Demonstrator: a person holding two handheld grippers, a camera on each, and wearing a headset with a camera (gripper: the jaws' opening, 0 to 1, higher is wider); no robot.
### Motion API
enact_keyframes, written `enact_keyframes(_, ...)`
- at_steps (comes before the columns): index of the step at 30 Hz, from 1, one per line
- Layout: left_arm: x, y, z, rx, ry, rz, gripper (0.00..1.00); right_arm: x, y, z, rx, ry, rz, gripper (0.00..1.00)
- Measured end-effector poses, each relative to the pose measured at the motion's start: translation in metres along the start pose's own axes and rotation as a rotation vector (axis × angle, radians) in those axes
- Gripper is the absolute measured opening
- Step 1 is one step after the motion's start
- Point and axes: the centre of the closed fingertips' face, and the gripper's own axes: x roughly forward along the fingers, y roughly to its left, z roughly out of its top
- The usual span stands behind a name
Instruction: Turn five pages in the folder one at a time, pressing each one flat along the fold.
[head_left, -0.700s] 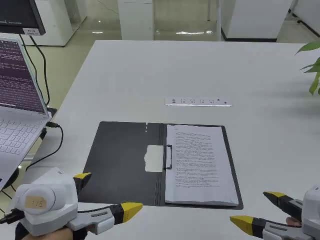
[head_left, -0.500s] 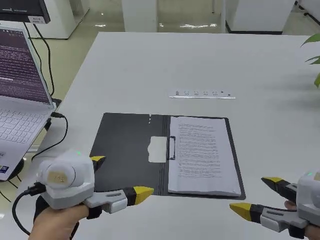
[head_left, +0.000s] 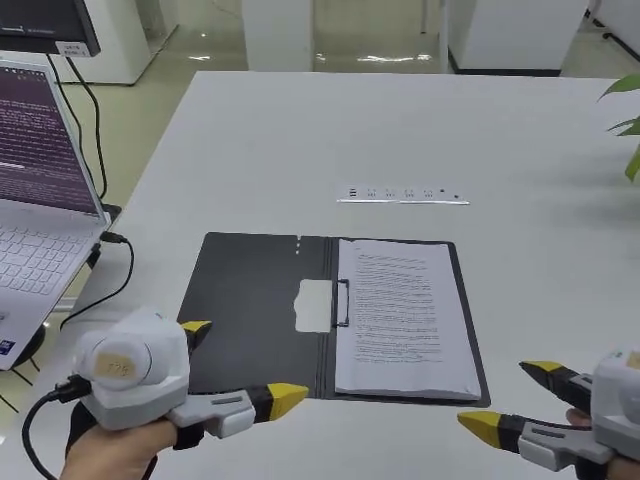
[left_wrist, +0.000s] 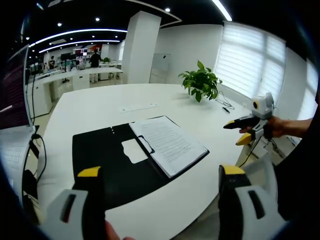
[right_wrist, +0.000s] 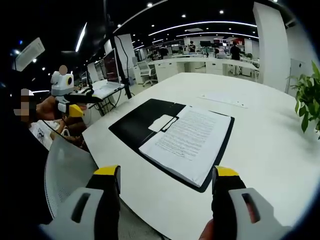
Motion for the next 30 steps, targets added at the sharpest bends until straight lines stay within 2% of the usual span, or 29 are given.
enact_keyframes(10, -0.004, 0.004, -0.006, -0.016, 0.004, 0.013, 0.94, -0.001, 0.001, -0.006, 0.007, 0.011, -0.005, 0.71)
enact_keyframes(23, -0.005, -0.001, -0.015, -0.021, 0.021, 0.001, 0.93, -0.005, 0.004, -0.013, 0.034, 0.017, -0.015, 0.67)
enact_keyframes(30, -0.004, -0.001, -0.018, -0.018, 0.034, -0.011, 0.92, -0.008, 0.003, -0.009, 0.052, 0.006, -0.027, 0.69)
